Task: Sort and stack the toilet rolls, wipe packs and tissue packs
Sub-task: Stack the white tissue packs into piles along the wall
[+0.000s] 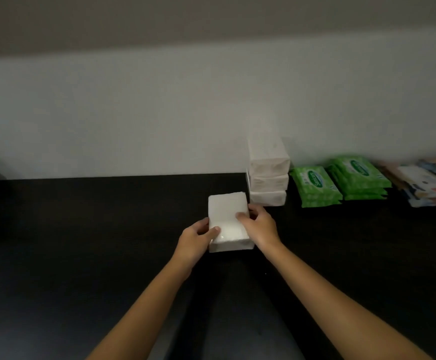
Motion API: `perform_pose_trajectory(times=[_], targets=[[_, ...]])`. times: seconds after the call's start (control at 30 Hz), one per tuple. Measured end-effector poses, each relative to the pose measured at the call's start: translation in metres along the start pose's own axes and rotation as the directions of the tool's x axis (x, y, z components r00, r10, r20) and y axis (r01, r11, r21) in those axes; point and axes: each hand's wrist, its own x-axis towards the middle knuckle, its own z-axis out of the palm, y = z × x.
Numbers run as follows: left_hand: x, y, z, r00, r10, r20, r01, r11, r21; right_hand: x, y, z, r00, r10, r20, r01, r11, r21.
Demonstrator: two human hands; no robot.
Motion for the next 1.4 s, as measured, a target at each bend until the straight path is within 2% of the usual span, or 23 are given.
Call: perform_pose_trajectory(times=[0.23, 0.43, 0.6, 0.73, 0.87, 1.07, 1.27, 1.33, 1.4], targets=[[0.048, 0.010, -0.008, 1.000, 0.003, -0.010, -0.003, 1.000, -0.022, 0.036, -0.021, 0.024, 0.999, 0.022, 0.037, -0.022, 1.000, 0.011], [0.080, 0.012, -0.002, 1.000, -0.008, -0.028, 0.009, 0.999, 0.038, 0.053, -0.019, 0.034, 0.998, 0.000, 0.059, 0.000, 1.000, -0.004], [0.089, 0.010, 0.004, 0.995, -0.001, -0.102, -0.001, 1.000, -0.018, 0.054, -0.013, 0.032, 0.996, -0.011, 0.090, 0.004, 0.997, 0.079], [0.092, 0.011, 0.015, 0.990, -0.012, -0.139, -0.001, 0.996, -0.093, 0.046, -0.001, 0.027, 0.999, 0.010, 0.037, -0.014, 0.994, 0.111], [0.100, 0.016, 0.019, 0.993, 0.028, -0.111, -0.039, 0.994, -0.099, 0.030, 0.015, 0.009, 1.000, -0.014, -0.017, 0.016, 0.990, 0.137], [0.099, 0.020, 0.022, 0.993, 0.054, -0.101, -0.060, 0.996, -0.065, 0.015, 0.030, -0.039, 0.990, -0.006, -0.137, 0.011, 0.999, 0.039], [0.071, 0.031, 0.028, 0.950, 0.143, -0.276, -0.166, 0.984, -0.061, 0.008, 0.034, -0.080, 0.978, -0.010, -0.207, 0.010, 1.000, -0.002], [0.051, 0.036, 0.037, 0.931, 0.231, -0.281, -0.255, 0.966, -0.050, 0.004, 0.036, -0.091, 0.976, -0.024, -0.218, 0.020, 1.000, -0.020], [0.031, 0.041, 0.051, 0.920, 0.318, -0.228, -0.334, 0.942, -0.034, -0.001, 0.040, -0.103, 0.973, -0.031, -0.229, 0.026, 0.999, -0.024]])
